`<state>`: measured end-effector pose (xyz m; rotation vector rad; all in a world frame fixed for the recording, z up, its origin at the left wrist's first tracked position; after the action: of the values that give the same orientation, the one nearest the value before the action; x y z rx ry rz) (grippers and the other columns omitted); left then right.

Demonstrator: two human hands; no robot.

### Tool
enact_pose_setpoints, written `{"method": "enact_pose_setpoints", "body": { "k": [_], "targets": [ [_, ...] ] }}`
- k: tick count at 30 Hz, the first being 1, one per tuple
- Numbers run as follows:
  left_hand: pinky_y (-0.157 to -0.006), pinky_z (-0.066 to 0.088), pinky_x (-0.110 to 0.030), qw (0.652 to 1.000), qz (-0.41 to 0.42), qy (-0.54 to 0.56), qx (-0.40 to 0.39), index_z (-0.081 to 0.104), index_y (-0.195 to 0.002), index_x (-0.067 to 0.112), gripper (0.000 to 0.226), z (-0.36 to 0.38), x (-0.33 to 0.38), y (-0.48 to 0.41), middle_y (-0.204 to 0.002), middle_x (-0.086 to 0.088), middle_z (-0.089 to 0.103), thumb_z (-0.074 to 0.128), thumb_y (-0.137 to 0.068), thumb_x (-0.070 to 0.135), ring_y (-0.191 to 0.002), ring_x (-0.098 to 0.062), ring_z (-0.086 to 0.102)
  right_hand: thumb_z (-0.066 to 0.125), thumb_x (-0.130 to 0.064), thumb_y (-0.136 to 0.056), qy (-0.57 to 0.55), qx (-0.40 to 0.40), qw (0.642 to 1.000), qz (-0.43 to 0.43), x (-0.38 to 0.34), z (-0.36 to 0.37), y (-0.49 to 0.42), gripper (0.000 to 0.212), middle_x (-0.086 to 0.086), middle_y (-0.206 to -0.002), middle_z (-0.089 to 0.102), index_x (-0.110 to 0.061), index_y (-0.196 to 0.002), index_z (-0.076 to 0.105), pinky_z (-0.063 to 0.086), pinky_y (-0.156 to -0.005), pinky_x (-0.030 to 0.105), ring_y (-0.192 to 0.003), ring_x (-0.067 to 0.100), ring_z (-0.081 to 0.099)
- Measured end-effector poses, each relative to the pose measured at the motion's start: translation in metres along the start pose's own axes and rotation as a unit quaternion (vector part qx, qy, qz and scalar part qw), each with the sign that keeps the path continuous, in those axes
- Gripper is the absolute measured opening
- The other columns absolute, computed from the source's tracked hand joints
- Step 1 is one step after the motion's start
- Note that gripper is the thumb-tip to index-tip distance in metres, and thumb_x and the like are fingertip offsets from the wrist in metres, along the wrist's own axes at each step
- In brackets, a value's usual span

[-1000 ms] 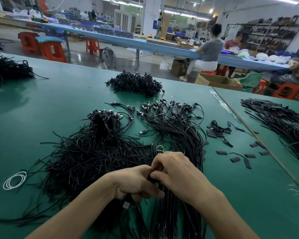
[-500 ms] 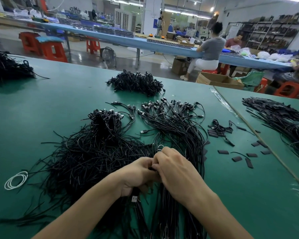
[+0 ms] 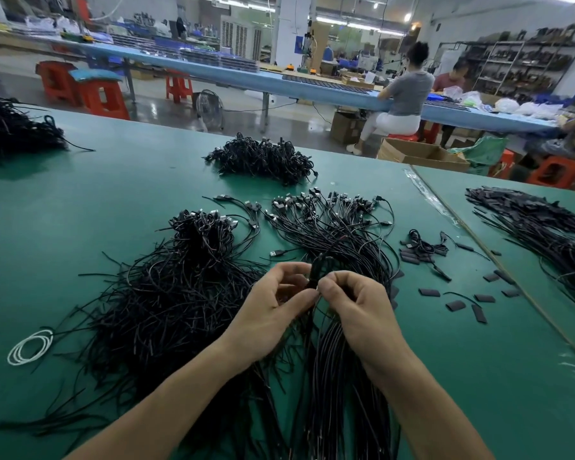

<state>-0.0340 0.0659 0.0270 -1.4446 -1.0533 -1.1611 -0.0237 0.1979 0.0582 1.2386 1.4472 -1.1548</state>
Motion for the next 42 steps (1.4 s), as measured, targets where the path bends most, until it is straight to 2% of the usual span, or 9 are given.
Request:
{"method": "enact_pose_setpoints", "body": {
  "k": [5, 10, 14, 18, 22, 27, 32, 36, 42],
  "targets": [
    [-0.06, 0.051, -0.022, 0.999, 0.015, -0.032, 0.037, 0.065, -0.102, 0.031, 0.023, -0.009, 0.004, 0.001, -0.07, 0.002, 0.067, 0.067, -0.083, 0.044, -0.06, -0.011, 0.061, 0.055, -0.01, -0.1, -0.064, -0.043, 0.997, -0.002, -0.002, 0.011, 0.003, 0.021, -0.015, -0.059, 0.062, -0.011, -0.081, 0.065, 0.044, -0.057, 0.008, -0.057, -0.006, 0.056],
    [-0.087, 0.059, -0.033, 0.991, -0.02, 0.136, 0.006, 0.065, -0.118, 0.01, 0.025, -0.002, 0.0, 0.003, -0.103, -0.014, 0.075, 0.054, -0.098, 0.0, -0.098, -0.027, 0.072, 0.057, -0.008, -0.098, -0.087, -0.063, 0.994, 0.013, 0.006, 0.015, 0.003, 0.019, -0.011, -0.061, 0.062, -0.008, -0.082, 0.067, 0.044, -0.056, 0.009, -0.056, -0.004, 0.054],
    [-0.079, 0.057, -0.028, 0.948, -0.032, 0.315, -0.004, 0.059, -0.122, 0.008, 0.031, -0.003, 0.008, 0.001, -0.112, -0.022, 0.072, 0.033, -0.104, 0.007, -0.103, -0.027, 0.07, 0.06, -0.015, -0.098, -0.078, -0.05, 0.995, 0.044, 0.023, 0.017, 0.002, 0.019, -0.008, -0.062, 0.056, -0.005, -0.085, 0.068, 0.04, -0.055, 0.011, -0.055, -0.001, 0.047],
    [-0.077, 0.054, -0.025, 0.957, -0.003, 0.291, 0.025, 0.068, -0.104, 0.02, 0.027, -0.011, 0.01, 0.002, -0.092, -0.014, 0.075, 0.047, -0.098, 0.037, -0.092, -0.023, 0.072, 0.063, -0.02, -0.096, -0.065, -0.074, 0.994, 0.042, 0.025, 0.023, 0.005, 0.02, -0.005, -0.062, 0.05, -0.006, -0.083, 0.069, 0.036, -0.054, 0.014, -0.056, 0.004, 0.04],
    [-0.068, 0.056, -0.023, 0.973, 0.031, 0.23, -0.013, 0.07, -0.093, 0.027, 0.018, -0.008, 0.016, 0.006, -0.077, -0.005, 0.073, 0.08, -0.08, 0.034, -0.068, -0.016, 0.069, 0.065, -0.031, -0.09, -0.065, -0.093, 0.992, 0.048, 0.022, 0.027, 0.006, 0.032, 0.003, -0.067, 0.065, 0.001, -0.088, 0.068, 0.05, -0.056, 0.018, -0.06, 0.009, 0.059],
    [-0.065, 0.047, -0.021, 0.997, 0.044, -0.02, 0.055, 0.064, -0.097, 0.029, 0.042, -0.017, 0.009, 0.006, -0.079, 0.012, 0.057, 0.091, -0.066, 0.038, -0.072, -0.007, 0.051, 0.063, -0.015, -0.096, 0.005, -0.018, 1.0, 0.016, 0.015, 0.005, -0.002, 0.016, -0.004, -0.065, 0.062, -0.009, -0.083, 0.07, 0.047, -0.057, 0.015, -0.059, 0.003, 0.053],
    [-0.054, 0.046, -0.019, 0.998, 0.019, -0.056, 0.035, 0.057, -0.096, 0.029, 0.05, -0.01, 0.003, 0.007, -0.062, 0.006, 0.063, 0.079, -0.063, 0.058, -0.051, -0.006, 0.056, 0.062, -0.012, -0.097, -0.008, -0.006, 1.0, -0.01, 0.01, 0.004, 0.001, 0.017, 0.012, -0.071, 0.067, -0.007, -0.083, 0.069, 0.047, -0.059, 0.013, -0.062, 0.003, 0.056],
    [-0.06, 0.054, -0.024, 0.999, 0.005, -0.033, 0.026, 0.06, -0.094, 0.029, 0.026, -0.009, -0.001, 0.004, -0.077, -0.004, 0.075, 0.081, -0.082, 0.02, -0.063, -0.02, 0.072, 0.059, -0.007, -0.098, -0.024, -0.041, 0.999, -0.016, 0.01, 0.011, 0.002, 0.019, -0.008, -0.065, 0.067, -0.004, -0.081, 0.068, 0.046, -0.061, 0.01, -0.061, -0.003, 0.059],
    [-0.07, 0.06, -0.03, 0.993, -0.021, 0.114, 0.014, 0.061, -0.107, 0.018, 0.032, -0.006, -0.004, 0.006, -0.087, -0.011, 0.075, 0.056, -0.093, -0.01, -0.079, -0.022, 0.072, 0.061, -0.008, -0.097, -0.027, -0.052, 0.998, -0.005, 0.01, 0.013, 0.002, 0.016, -0.01, -0.065, 0.067, -0.005, -0.083, 0.069, 0.046, -0.06, 0.009, -0.06, -0.004, 0.059]
  ]
}}
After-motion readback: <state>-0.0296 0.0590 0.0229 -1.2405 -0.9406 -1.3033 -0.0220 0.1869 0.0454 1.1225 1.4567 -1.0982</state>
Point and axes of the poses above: each hand's wrist, its own y-axis away from the middle knuckle, its own z-axis out of the palm, x = y × z, the point moved 9 cm from there along -y, towards the middle knuckle
